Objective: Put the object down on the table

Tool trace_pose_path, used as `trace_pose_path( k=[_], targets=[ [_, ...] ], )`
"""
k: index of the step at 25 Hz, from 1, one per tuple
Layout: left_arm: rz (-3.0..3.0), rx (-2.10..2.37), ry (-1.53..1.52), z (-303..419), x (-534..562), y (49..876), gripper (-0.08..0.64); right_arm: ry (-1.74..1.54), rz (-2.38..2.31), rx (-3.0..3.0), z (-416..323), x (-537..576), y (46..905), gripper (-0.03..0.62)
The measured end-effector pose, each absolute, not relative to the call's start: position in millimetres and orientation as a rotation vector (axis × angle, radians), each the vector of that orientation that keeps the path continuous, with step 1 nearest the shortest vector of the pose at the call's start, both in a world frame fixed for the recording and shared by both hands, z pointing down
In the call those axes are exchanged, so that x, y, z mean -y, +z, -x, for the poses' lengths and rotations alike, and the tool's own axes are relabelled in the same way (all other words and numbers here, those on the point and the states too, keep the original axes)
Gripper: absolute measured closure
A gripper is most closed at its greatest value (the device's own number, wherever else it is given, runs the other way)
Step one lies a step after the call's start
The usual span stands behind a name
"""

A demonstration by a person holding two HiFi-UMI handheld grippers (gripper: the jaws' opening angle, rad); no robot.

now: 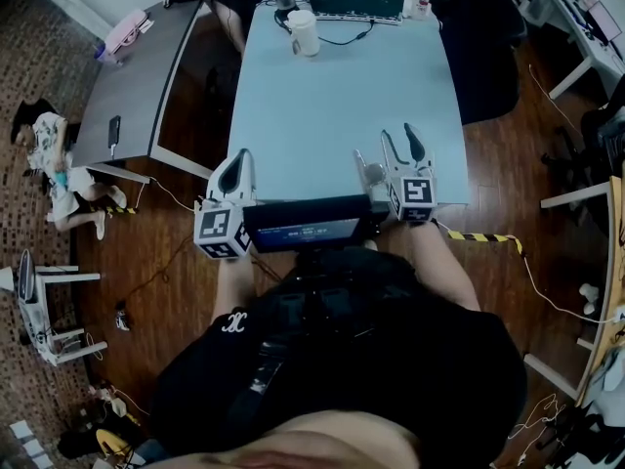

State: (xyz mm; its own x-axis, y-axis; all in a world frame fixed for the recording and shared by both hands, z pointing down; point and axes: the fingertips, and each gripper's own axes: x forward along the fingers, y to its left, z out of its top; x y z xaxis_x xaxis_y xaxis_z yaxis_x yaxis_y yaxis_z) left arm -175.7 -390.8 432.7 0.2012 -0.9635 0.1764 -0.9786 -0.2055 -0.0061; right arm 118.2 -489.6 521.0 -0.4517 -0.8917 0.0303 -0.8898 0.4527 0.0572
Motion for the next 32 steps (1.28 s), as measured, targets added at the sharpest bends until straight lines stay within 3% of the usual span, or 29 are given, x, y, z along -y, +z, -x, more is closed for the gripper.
trace_pose_path(
  k=[3, 6, 16, 24, 32],
  targets=[
    [-2.354, 1.927, 0.197, 161.9, 390.4, 428.4, 0.558, -0.219, -1.676, 2.704, -136.6, 471.8, 452.1, 0.469],
    [-2.366, 1.941, 0.186, 143.4, 389.5, 425.5, 0.558, -0.295, -1.742, 2.733, -162.5, 455.2, 409.5, 0.476],
    [-2.408, 1.931, 0.168, 103.5, 374.2, 420.7, 0.558, -0.570, -1.797, 2.615, -207.3, 405.7, 360.5, 0.607],
    [-2.475, 1.908, 0.156, 100.5, 334.3, 409.0, 0.558, -0.529, -1.800, 2.578, -205.2, 356.9, 368.6, 0.612],
    [-2.503, 1.887, 0.160, 125.2, 215.9, 415.8, 0.558, -0.532, -1.843, 2.587, -183.2, 237.7, 375.3, 0.612]
  ],
)
